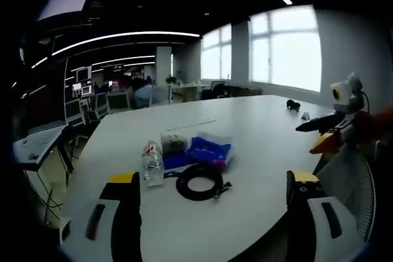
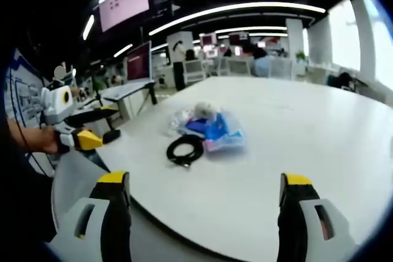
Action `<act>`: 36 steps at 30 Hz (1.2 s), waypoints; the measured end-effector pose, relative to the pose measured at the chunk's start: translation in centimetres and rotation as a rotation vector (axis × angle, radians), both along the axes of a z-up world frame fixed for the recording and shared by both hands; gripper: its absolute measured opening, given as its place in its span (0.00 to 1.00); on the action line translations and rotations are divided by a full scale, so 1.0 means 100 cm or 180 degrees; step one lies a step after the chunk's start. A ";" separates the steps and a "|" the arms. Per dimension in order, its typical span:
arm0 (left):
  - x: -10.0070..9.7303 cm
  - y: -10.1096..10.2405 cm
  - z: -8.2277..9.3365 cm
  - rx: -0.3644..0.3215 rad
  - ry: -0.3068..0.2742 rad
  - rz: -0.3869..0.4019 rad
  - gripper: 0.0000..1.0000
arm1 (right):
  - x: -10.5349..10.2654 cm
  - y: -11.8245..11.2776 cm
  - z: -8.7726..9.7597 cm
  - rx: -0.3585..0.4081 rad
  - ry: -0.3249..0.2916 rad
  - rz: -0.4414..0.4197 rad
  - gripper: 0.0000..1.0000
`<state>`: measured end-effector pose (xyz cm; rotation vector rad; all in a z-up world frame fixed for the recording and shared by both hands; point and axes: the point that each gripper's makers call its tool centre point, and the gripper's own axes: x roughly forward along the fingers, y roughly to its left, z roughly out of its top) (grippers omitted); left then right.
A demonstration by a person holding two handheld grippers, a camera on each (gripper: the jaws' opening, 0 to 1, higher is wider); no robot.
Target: Arrange the tabletop items into an orderly group along one side of the table until the central work area is clear of visible clutter.
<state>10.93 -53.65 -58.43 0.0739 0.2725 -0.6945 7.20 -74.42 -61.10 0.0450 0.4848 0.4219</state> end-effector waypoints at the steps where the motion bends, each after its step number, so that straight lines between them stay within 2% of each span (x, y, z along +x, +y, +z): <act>1: 0.000 0.000 0.000 -0.0004 -0.0003 -0.0004 1.00 | 0.000 0.000 0.000 0.0001 0.0001 0.0003 1.00; 18: 0.000 -0.002 0.002 0.0013 -0.0016 -0.0006 1.00 | 0.000 0.004 0.001 0.0048 0.0031 0.0045 1.00; 24: 0.006 -0.003 0.003 -0.0015 0.0010 0.0027 1.00 | 0.002 0.001 0.003 0.0117 0.0032 -0.0001 1.00; 29: 0.008 -0.008 0.000 0.0053 0.0022 -0.0025 1.00 | 0.010 -0.004 0.002 0.0104 0.0068 -0.0017 1.00; 32: 0.012 -0.009 0.004 0.0026 -0.0005 -0.0006 1.00 | 0.018 -0.011 0.006 0.0148 0.0058 -0.0078 1.00; 36: 0.022 -0.009 0.010 0.0011 -0.0036 0.0001 1.00 | 0.025 -0.015 0.008 0.0079 0.0070 -0.0045 1.00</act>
